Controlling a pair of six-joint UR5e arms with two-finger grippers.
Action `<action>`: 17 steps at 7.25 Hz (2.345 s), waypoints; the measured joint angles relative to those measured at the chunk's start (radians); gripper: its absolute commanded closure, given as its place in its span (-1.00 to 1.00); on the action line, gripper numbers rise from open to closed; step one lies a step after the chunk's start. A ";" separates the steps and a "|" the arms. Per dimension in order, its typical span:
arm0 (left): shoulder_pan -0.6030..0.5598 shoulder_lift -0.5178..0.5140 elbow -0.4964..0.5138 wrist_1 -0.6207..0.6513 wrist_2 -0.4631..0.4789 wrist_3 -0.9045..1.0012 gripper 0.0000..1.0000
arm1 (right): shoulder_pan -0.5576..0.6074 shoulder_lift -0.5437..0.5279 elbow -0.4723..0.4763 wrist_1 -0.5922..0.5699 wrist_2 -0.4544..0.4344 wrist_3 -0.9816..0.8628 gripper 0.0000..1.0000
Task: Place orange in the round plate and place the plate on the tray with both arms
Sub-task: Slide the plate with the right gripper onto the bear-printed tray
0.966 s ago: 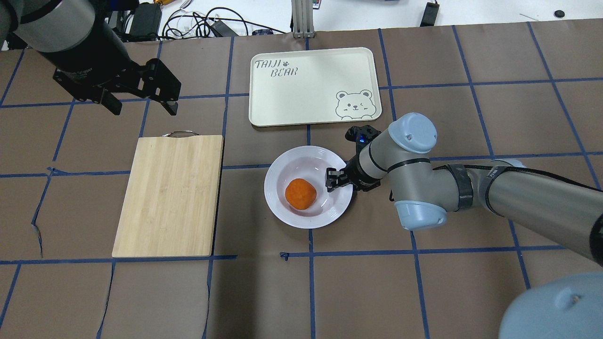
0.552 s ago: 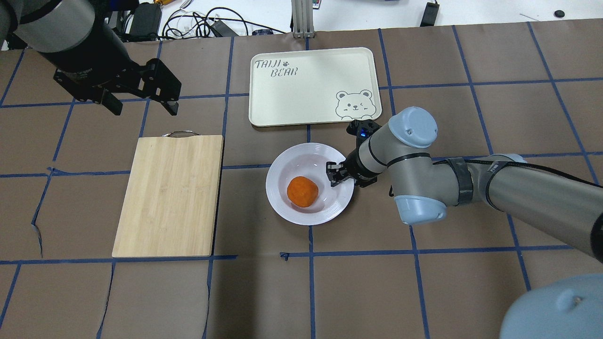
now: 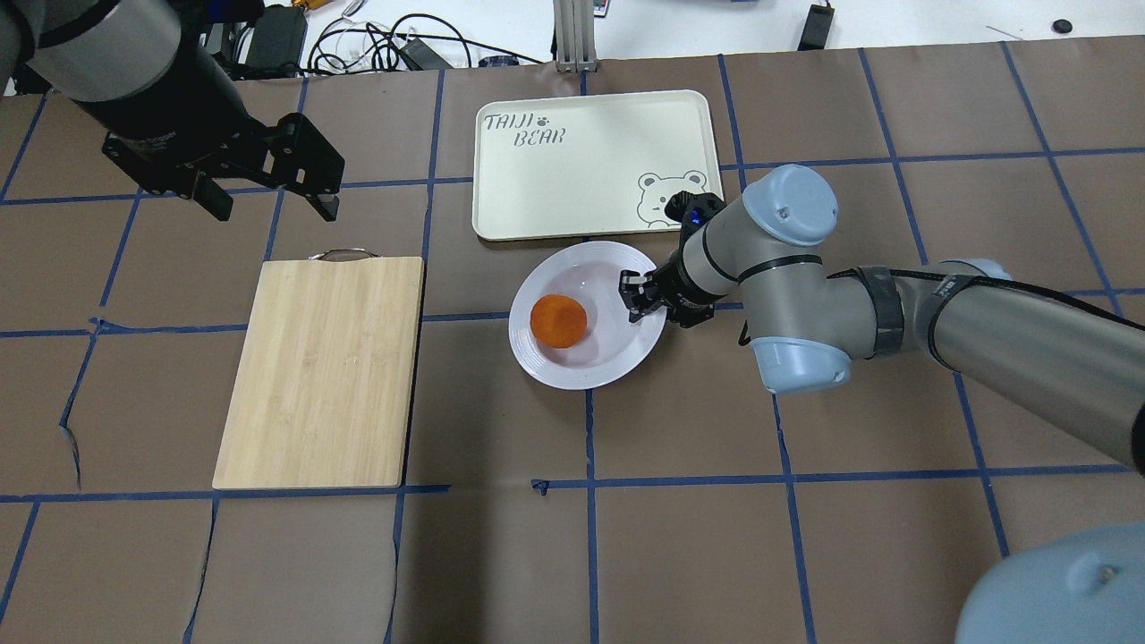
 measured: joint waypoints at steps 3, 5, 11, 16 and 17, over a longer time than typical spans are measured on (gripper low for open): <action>0.002 0.000 0.000 0.001 -0.002 0.000 -1.00 | -0.037 0.000 -0.028 0.000 0.089 0.064 1.00; 0.002 0.000 0.000 0.001 -0.003 0.000 -1.00 | -0.062 0.026 -0.144 0.005 0.121 0.075 1.00; 0.003 0.000 -0.004 0.001 -0.004 0.000 -1.00 | -0.095 0.388 -0.616 0.018 0.111 0.073 0.87; 0.005 -0.001 -0.005 0.001 -0.004 0.000 -1.00 | -0.133 0.402 -0.566 0.021 0.087 0.093 -1.00; 0.005 -0.001 -0.005 0.001 -0.004 0.000 -1.00 | -0.157 0.388 -0.571 0.048 0.050 0.087 -1.00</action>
